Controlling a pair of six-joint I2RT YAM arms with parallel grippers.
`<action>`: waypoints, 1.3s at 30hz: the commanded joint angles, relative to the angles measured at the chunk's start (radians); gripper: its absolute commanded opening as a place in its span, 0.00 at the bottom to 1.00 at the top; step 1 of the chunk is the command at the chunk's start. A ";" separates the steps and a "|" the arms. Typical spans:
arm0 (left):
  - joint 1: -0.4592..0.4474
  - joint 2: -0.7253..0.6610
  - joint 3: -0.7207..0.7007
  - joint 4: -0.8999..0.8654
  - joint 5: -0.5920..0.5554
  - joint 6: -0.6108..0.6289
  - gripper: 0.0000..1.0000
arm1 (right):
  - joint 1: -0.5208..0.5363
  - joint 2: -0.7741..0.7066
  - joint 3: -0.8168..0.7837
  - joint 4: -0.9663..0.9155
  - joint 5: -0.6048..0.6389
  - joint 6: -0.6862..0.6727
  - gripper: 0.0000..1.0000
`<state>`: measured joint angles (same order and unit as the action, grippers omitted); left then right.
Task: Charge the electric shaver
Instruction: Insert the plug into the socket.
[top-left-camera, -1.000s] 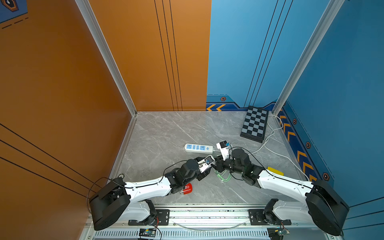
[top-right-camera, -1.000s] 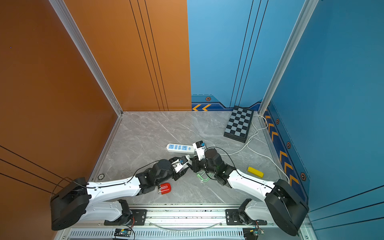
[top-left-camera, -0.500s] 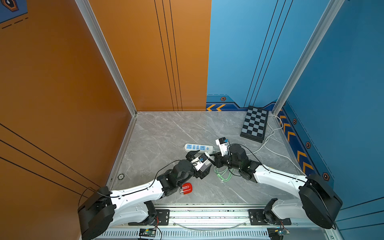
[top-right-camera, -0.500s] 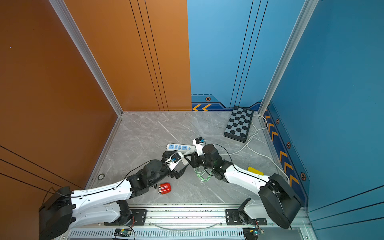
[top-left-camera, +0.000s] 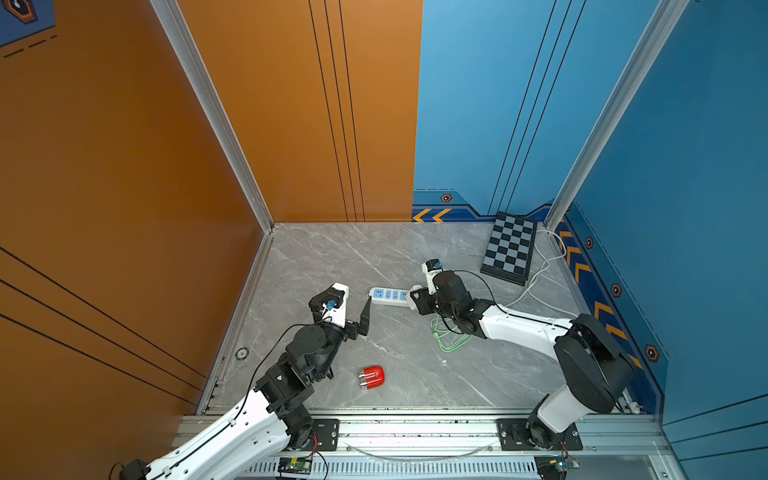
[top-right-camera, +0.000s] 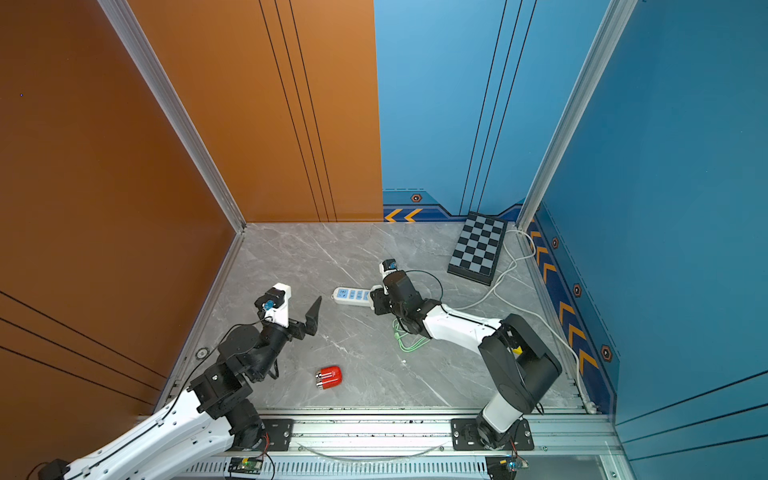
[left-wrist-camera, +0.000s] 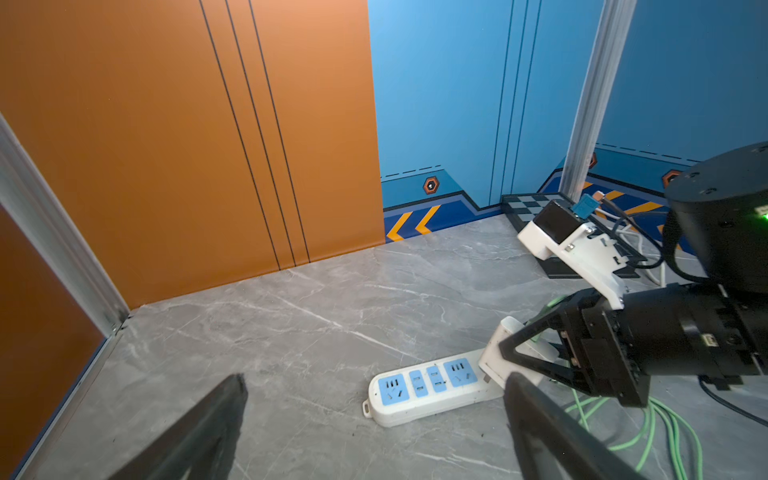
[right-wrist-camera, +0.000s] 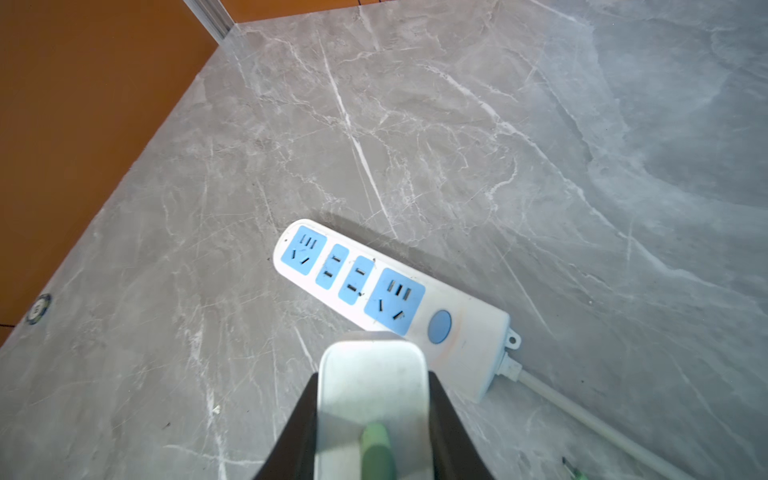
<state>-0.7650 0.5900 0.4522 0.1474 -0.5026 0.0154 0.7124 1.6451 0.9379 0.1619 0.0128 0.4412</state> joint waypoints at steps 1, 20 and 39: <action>0.010 -0.002 0.021 -0.111 -0.069 -0.054 0.98 | 0.002 0.036 0.062 -0.036 0.081 -0.032 0.00; 0.039 0.010 0.066 -0.220 -0.062 -0.156 1.00 | 0.044 0.187 0.260 -0.164 0.192 -0.022 0.00; 0.041 -0.006 0.102 -0.293 -0.057 -0.185 0.99 | 0.068 0.271 0.355 -0.258 0.231 0.015 0.00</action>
<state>-0.7330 0.5941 0.5186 -0.1127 -0.5537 -0.1505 0.7731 1.8957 1.2591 -0.0498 0.2226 0.4286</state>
